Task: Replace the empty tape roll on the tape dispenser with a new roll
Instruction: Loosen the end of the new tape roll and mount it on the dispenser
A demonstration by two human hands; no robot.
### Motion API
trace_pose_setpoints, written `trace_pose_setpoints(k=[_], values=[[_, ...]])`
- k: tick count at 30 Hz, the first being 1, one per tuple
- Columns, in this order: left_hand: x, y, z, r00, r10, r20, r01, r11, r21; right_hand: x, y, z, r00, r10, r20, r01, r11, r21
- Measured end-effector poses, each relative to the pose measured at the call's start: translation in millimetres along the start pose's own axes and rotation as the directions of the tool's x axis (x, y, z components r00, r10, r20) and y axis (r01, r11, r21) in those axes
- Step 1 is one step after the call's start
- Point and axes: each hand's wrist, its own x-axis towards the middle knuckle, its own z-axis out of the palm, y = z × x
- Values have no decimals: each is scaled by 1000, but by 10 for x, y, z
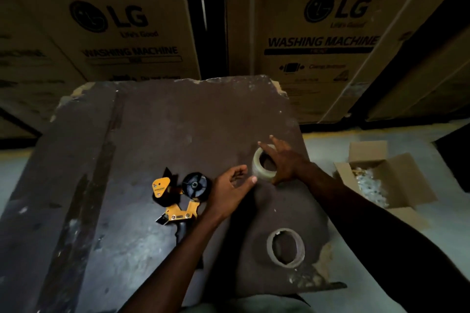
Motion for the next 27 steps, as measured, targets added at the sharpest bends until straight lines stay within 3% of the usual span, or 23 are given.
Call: trace_pose_setpoints(k=[3, 6, 9, 13, 16, 18, 23, 27], values=[[-6, -37, 5, 1000, -8, -14, 8, 1000, 13, 15, 11, -32, 998, -48, -50, 53, 993, 104], [13, -37, -41, 1000, 15, -15, -15, 999, 40, -61, -63, -54, 993, 2, -117, 45, 918, 394], [-7, 63, -105, 997, 76, 12, -76, 994, 74, -148, -238, -22, 977, 153, -151, 2, 694, 720], [-23, 169, -265, 980, 198, 31, -200, 972, 120, -324, -602, -39, 963, 261, -72, -27, 359, 933], [-70, 278, -448, 955, 292, 56, -297, 944, 143, -527, -924, -99, 977, 213, -6, -21, 125, 992], [-88, 343, -554, 949, 310, 60, -315, 942, 115, -629, -1101, -140, 988, 154, 18, -22, 27, 999], [-188, 546, -797, 949, 296, 105, -293, 955, -42, -807, -1456, -211, 995, 100, -12, 17, -53, 998], [-301, 677, -937, 942, 291, 165, -269, 953, -143, -866, -1598, -262, 995, 88, -52, 56, -46, 997]])
